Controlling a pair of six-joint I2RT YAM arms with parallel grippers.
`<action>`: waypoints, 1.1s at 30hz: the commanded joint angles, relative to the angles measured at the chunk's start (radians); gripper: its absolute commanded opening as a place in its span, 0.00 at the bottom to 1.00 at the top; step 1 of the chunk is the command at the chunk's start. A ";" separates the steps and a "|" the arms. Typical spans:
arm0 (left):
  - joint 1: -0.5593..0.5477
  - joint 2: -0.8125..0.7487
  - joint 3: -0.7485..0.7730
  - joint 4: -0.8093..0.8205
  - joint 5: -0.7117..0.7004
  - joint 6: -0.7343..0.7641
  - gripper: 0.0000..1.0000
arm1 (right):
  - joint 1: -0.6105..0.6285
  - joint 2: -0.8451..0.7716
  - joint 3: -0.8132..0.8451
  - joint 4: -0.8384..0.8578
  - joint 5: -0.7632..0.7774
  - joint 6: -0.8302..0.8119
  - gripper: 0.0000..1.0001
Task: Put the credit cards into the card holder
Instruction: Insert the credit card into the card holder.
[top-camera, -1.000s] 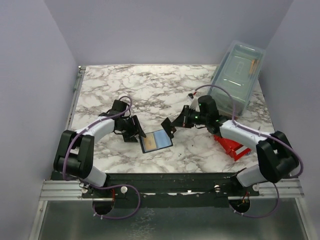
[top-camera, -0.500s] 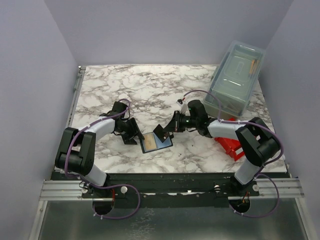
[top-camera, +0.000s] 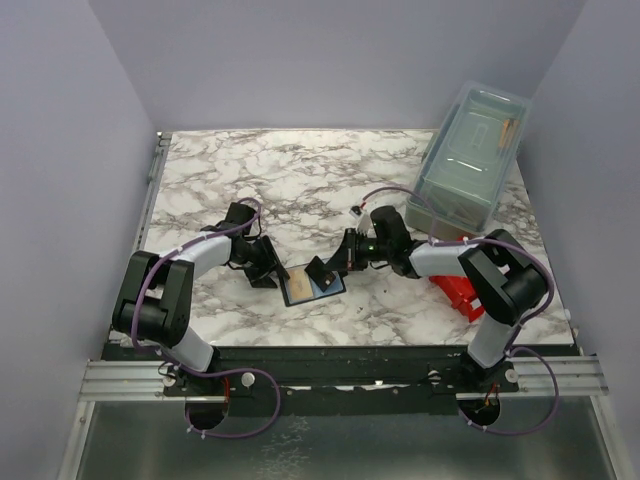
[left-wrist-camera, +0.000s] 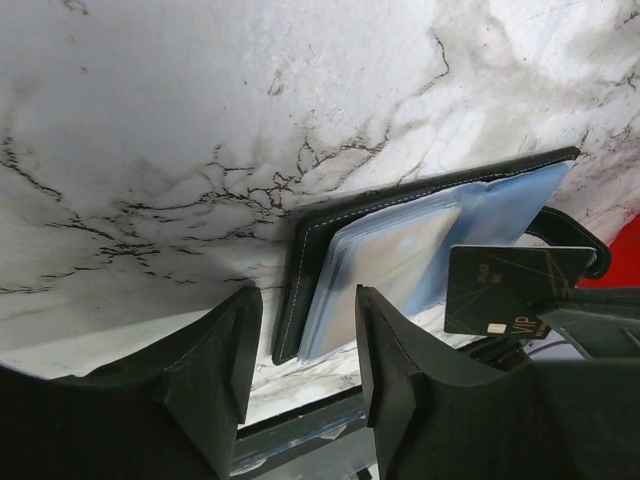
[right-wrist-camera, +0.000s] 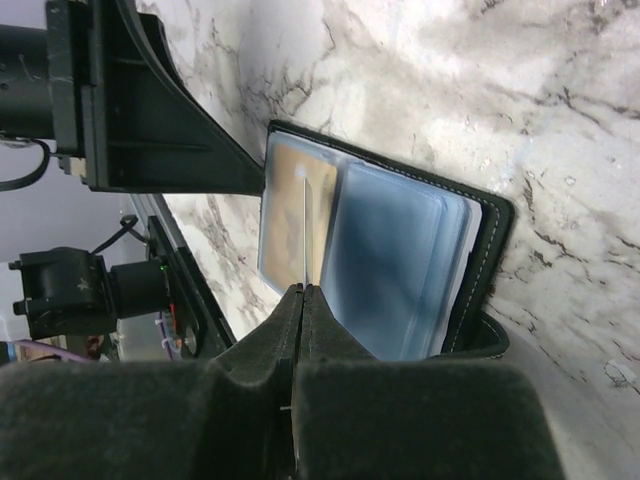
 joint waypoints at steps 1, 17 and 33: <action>-0.011 0.077 -0.060 0.017 -0.133 0.018 0.49 | 0.013 0.029 -0.030 0.039 -0.003 0.006 0.00; -0.010 0.067 -0.066 0.024 -0.120 0.020 0.39 | 0.026 0.067 -0.029 0.044 0.036 0.019 0.00; -0.011 0.049 -0.095 0.046 -0.088 -0.004 0.36 | 0.052 0.132 -0.031 0.180 0.131 0.080 0.00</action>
